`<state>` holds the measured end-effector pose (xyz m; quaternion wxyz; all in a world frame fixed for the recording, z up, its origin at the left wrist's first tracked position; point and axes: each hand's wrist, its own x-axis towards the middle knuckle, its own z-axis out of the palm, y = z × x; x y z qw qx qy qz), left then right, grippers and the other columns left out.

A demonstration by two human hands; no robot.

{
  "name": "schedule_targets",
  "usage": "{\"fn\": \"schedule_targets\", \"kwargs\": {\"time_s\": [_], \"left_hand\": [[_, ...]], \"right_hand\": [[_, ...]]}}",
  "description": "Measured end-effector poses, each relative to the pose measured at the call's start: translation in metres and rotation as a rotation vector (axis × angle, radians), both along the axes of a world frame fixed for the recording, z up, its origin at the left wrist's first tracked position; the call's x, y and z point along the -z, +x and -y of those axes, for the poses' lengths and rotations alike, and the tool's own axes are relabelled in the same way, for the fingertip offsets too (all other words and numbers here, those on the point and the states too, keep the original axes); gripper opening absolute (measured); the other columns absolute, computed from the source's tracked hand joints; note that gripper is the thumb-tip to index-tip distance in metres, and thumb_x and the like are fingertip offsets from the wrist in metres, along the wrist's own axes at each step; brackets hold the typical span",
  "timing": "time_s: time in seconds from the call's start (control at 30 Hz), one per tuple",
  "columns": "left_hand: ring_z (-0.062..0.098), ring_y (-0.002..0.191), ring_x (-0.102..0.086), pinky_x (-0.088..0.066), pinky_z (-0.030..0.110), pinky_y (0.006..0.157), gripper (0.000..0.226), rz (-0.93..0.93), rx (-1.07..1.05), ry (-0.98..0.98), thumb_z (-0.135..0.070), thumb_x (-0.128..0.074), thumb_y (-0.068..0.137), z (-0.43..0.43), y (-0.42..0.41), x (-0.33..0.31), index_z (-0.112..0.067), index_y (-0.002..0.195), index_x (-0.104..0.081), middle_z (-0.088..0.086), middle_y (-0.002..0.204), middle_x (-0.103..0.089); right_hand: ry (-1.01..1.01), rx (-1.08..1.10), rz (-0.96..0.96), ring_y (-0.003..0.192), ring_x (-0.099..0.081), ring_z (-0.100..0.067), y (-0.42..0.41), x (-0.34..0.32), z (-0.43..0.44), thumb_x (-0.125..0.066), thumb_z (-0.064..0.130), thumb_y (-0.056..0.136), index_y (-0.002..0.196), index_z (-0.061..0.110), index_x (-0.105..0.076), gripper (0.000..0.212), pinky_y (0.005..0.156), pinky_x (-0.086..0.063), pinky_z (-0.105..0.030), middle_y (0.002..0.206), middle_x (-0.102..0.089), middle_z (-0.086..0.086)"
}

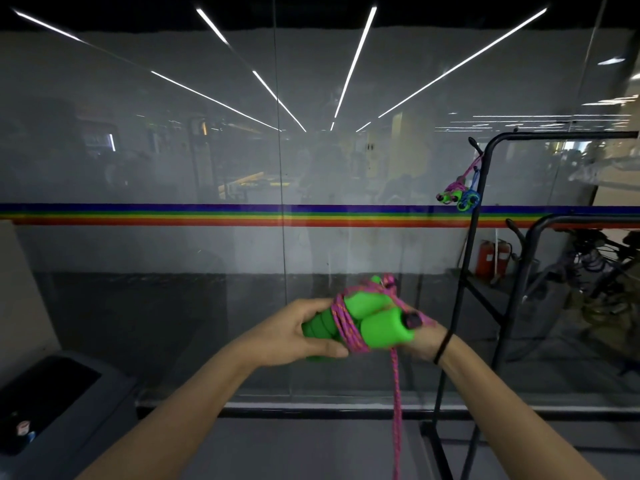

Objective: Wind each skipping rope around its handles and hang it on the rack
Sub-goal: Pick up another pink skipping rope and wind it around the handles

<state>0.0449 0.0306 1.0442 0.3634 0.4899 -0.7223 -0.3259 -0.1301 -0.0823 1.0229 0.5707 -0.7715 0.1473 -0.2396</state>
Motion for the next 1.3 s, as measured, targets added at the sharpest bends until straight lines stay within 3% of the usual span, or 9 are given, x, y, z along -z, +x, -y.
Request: {"fn": "schedule_targets", "kwargs": {"time_s": [0.2,0.37,0.5,0.63,0.9,1.03,1.17,1.23,1.3], "left_hand": [[0.015,0.079,-0.069,-0.058,0.033,0.073,0.026,-0.1,-0.293,-0.043,-0.021,-0.072,0.078,0.012,-0.004,0.007,-0.006,0.098,-0.065,0.004,0.087,-0.072],[0.011,0.09,-0.064,-0.052,0.025,0.076,0.05,0.149,-0.535,-0.103,-0.038,-0.077,0.07,0.021,-0.004,0.016,-0.014,0.109,-0.055,-0.002,0.1,-0.067],[0.017,0.098,-0.063,-0.051,0.039,0.089,0.058,0.279,-0.583,-0.177,-0.04,-0.076,0.069,0.023,0.002,0.017,-0.028,0.121,-0.054,-0.002,0.106,-0.068],[0.022,0.107,-0.06,-0.05,0.041,0.089,0.067,0.579,-0.619,-0.188,-0.041,-0.074,0.071,0.02,0.006,0.011,-0.041,0.131,-0.044,-0.002,0.116,-0.065],[0.017,0.095,-0.064,-0.039,0.028,0.089,0.061,1.055,-0.291,-0.278,-0.038,-0.069,0.076,0.012,0.005,-0.003,-0.037,0.132,-0.044,-0.004,0.104,-0.07],[0.01,0.075,-0.06,-0.039,0.022,0.065,0.054,0.957,-0.106,-0.203,-0.031,-0.072,0.07,-0.005,-0.001,-0.008,-0.036,0.119,-0.053,-0.004,0.087,-0.068],[0.001,0.071,-0.058,-0.048,0.023,0.068,0.044,0.426,-0.009,-0.115,-0.012,-0.08,0.063,-0.018,-0.01,-0.009,-0.021,0.102,-0.062,-0.007,0.081,-0.065],[0.011,0.088,-0.067,-0.054,0.027,0.082,0.048,0.158,-0.027,-0.098,-0.004,-0.082,0.061,-0.02,-0.012,-0.008,-0.014,0.104,-0.064,0.0,0.096,-0.071],[0.017,0.096,-0.068,-0.055,0.032,0.086,0.053,-0.026,-0.059,-0.084,0.001,-0.083,0.061,-0.019,-0.015,-0.005,-0.013,0.109,-0.064,0.003,0.103,-0.072]], "right_hand": [[-0.08,0.112,-0.179,0.035,-0.023,-0.001,0.005,0.008,-0.009,-0.029,0.029,0.1,0.065,0.017,-0.04,0.038,0.036,-0.021,-0.011,0.044,-0.03,0.013],[-0.301,0.233,-0.434,0.044,-0.039,-0.003,0.006,0.0,-0.014,-0.034,0.027,0.099,0.067,0.021,-0.047,0.035,0.043,-0.032,-0.009,0.056,-0.041,0.004],[-0.639,0.225,-0.574,0.062,-0.047,-0.004,0.006,-0.01,-0.02,-0.038,0.022,0.098,0.071,0.025,-0.052,0.031,0.053,-0.033,-0.003,0.066,-0.05,0.011],[-0.786,0.183,-0.632,0.092,-0.057,-0.019,0.008,-0.017,-0.022,-0.043,0.021,0.095,0.094,0.009,-0.064,0.025,0.074,-0.037,-0.02,0.097,-0.066,-0.01],[-0.882,0.051,-0.651,0.058,-0.05,-0.002,0.005,-0.051,-0.026,-0.066,0.039,0.081,0.074,0.022,-0.067,0.018,0.06,-0.039,-0.02,0.057,-0.053,0.012],[-0.665,-0.055,-0.449,0.049,-0.047,0.003,0.0,-0.066,-0.021,-0.077,0.029,0.072,0.063,0.027,-0.062,0.017,0.052,-0.034,-0.012,0.052,-0.056,0.012],[-0.297,-0.134,-0.173,0.05,-0.052,0.003,-0.005,-0.056,-0.009,-0.065,0.001,0.079,0.067,0.016,-0.064,0.019,0.052,-0.039,-0.008,0.054,-0.063,0.012],[-0.197,-0.136,-0.038,0.05,-0.056,0.006,-0.011,-0.047,-0.008,-0.069,0.009,0.075,0.063,0.02,-0.068,0.016,0.051,-0.043,-0.007,0.053,-0.064,0.014],[-0.08,-0.062,0.086,0.049,-0.059,0.006,-0.009,-0.033,-0.01,-0.091,0.038,0.034,0.055,0.025,-0.071,0.032,0.049,-0.046,-0.008,0.05,-0.065,0.015]]}}
